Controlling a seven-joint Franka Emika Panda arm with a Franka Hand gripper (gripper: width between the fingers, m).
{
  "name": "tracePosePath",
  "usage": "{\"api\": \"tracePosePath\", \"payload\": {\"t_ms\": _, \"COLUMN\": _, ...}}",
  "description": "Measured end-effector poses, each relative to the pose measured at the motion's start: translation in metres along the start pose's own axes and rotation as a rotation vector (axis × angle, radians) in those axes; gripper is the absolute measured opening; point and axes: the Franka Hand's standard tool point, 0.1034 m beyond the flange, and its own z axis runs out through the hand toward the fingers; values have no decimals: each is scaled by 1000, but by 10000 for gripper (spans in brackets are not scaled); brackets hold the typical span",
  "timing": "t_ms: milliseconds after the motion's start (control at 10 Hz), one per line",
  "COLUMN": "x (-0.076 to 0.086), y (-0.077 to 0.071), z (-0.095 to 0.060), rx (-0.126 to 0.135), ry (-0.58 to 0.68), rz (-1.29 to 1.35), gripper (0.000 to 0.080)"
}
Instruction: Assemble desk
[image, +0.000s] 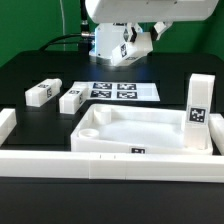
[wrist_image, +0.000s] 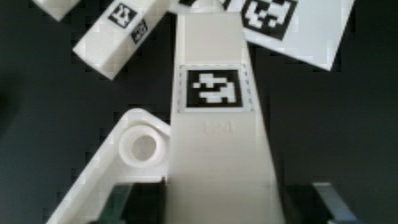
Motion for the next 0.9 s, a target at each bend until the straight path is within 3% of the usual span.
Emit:
{"api": "tracePosePath", "payload": {"t_ms": 100, "x": 6, "y": 3, "z": -4, "rx": -14, "ry": 118, "rz": 2, "gripper": 289}}
{"api": "tracePosePath", "payload": {"t_ms": 200, "x": 3, "y": 3, "z": -5, "rx": 2, "ry": 166, "rz": 12, "gripper": 289}}
{"api": "tracePosePath", "payload": {"t_ms": 500, "x": 14, "y": 27, "z": -39, "rx": 120, "ry": 323, "rz": 104, "gripper": 290}}
{"api": "tracePosePath", "payload": {"t_ms": 600, "x": 25, "y": 36, "z": -43, "rx": 107, "ry": 454, "rz": 121, "gripper": 290}}
{"api": "tracePosePath", "payload": {"t_ms": 700, "x": 25, "y": 34, "z": -39, "rx": 49, "ry": 548, "rz": 106, "gripper": 290}}
{"api": "tracePosePath", "payload": {"t_ms": 900, "x": 24, "y": 39, "z": -37, "rx": 30, "ry": 672, "rz": 125, "gripper": 290}}
